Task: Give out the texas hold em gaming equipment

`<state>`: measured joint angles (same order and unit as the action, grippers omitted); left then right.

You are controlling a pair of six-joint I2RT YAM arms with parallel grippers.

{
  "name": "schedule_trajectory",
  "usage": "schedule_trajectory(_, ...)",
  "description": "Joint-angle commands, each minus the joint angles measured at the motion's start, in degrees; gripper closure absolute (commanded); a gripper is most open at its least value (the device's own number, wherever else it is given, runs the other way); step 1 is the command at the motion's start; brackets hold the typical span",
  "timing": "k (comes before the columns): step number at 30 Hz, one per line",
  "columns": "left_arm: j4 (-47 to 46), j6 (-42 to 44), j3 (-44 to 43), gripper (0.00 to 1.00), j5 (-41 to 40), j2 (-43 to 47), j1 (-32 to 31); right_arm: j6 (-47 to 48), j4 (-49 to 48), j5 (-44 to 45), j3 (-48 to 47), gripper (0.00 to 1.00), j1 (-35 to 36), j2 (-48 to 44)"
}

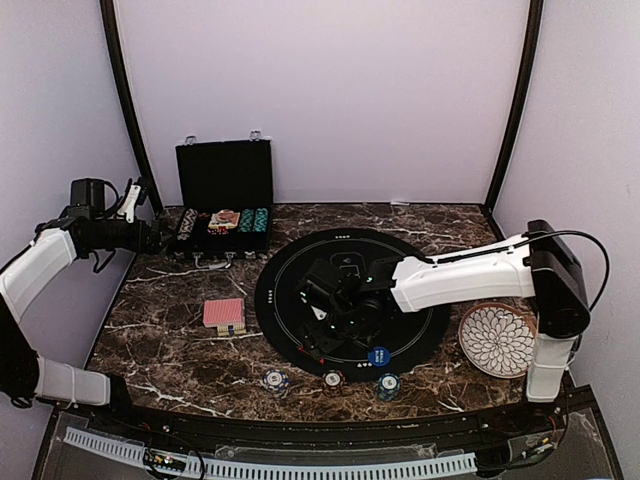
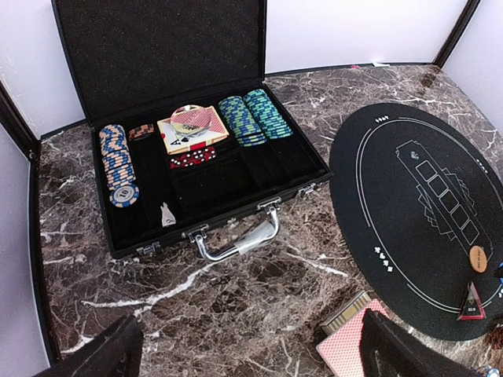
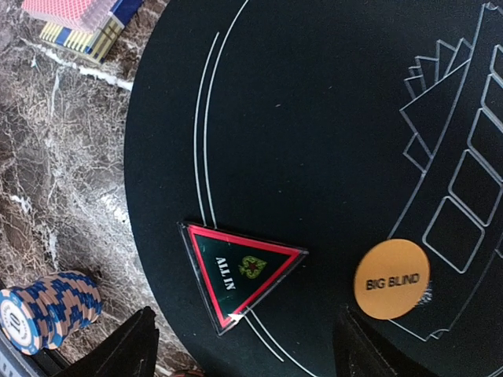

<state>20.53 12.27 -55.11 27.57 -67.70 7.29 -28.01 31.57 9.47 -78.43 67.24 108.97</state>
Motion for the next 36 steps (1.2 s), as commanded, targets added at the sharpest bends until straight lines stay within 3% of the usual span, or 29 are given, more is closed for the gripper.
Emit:
schedule_trajectory(1,1.52,0.33,-1.99,0.01,1.66,1.84,0.34,-0.17,2.92,-1.72,-2.43,0.26,0.09,2.19)
schedule_trajectory(11,1.31,-0.37,-2.73,0.01,2.05,1.91,0.33,-0.13,2.83,-3.94,-2.8,0.49,0.16,4.64)
schedule_trajectory(36,1.5,-1.36,-4.54,0.01,2.86,1.87,0.34,1.1,2.8,-2.9,-6.89,0.66,-1.01,11.43)
